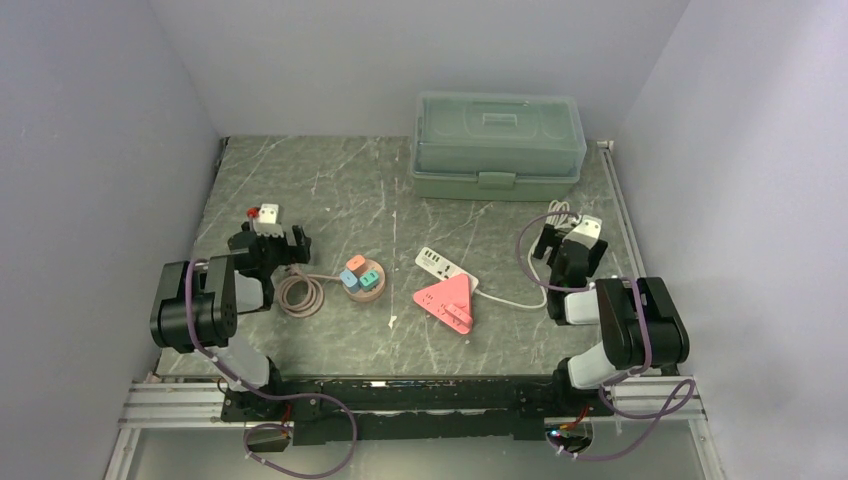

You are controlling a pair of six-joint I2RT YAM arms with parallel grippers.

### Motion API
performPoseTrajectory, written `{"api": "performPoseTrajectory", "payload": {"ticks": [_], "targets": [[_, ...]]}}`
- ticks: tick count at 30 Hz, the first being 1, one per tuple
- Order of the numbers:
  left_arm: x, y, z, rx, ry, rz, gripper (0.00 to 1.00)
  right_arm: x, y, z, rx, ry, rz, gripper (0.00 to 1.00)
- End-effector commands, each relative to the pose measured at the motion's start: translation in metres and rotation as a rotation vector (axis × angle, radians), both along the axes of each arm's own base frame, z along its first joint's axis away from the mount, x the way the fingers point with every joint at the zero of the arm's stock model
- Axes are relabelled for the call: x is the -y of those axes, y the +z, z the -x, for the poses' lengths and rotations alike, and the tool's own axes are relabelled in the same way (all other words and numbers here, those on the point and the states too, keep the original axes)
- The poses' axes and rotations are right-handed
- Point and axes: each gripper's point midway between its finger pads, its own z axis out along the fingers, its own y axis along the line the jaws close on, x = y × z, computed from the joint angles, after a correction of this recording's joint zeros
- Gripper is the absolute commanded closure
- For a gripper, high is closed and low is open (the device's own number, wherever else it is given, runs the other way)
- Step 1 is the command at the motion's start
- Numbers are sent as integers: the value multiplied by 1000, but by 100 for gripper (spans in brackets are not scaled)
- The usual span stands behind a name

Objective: Insert the plug
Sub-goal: Reset both arms

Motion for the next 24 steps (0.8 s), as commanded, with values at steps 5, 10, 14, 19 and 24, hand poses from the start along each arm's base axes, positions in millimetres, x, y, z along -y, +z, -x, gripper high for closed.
{"api": "performPoseTrajectory", "payload": {"ticks": [5, 10, 14, 19, 24], "targets": [[-6, 17, -15, 71, 50, -59, 0, 1, 38, -13, 159, 20, 12, 0], [-7, 17, -15, 64, 49, -62, 0, 0, 39, -11, 162, 19, 11, 0], [-6, 16, -14, 54, 47, -62, 0, 0, 39, -11, 163, 19, 10, 0], [-7, 15, -16, 54, 49, -64, 0, 0, 39, -10, 163, 19, 11, 0], [-7, 16, -15, 58, 50, -63, 0, 0, 39, -11, 164, 19, 11, 0]]}}
